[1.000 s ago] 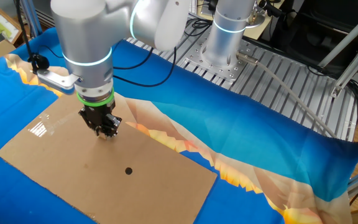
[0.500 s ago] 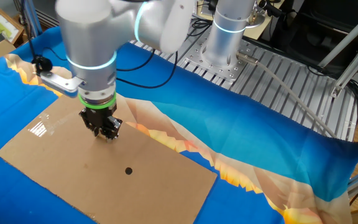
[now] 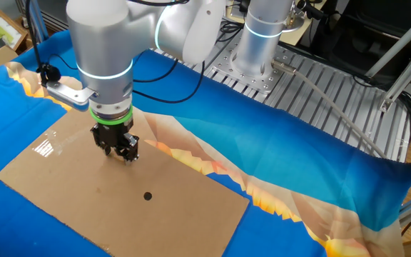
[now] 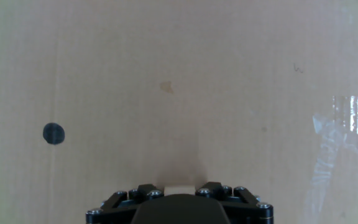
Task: Hold a small block with the gripper and sweep it from left to right on the table
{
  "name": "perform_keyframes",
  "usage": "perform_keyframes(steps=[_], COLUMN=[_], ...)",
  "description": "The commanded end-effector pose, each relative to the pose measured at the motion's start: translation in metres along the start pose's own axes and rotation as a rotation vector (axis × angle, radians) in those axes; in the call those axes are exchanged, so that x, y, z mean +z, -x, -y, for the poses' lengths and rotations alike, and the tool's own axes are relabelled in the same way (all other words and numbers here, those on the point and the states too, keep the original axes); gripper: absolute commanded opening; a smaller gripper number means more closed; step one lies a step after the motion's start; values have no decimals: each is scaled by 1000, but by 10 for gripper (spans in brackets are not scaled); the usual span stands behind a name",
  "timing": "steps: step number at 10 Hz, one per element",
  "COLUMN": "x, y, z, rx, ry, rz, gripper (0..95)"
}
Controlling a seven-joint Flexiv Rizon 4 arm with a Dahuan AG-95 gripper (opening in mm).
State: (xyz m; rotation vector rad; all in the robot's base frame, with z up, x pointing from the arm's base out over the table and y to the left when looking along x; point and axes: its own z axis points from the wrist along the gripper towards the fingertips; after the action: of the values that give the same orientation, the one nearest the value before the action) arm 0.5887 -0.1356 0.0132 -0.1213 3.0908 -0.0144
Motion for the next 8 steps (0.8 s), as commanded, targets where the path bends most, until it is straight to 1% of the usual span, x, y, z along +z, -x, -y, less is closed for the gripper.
perform_keyframes(steps=[1, 8], x=[0, -4], y=[1, -1], z=[0, -1], rx=[2, 1], ry=[-1, 3], rz=[0, -10], gripper=[380, 380])
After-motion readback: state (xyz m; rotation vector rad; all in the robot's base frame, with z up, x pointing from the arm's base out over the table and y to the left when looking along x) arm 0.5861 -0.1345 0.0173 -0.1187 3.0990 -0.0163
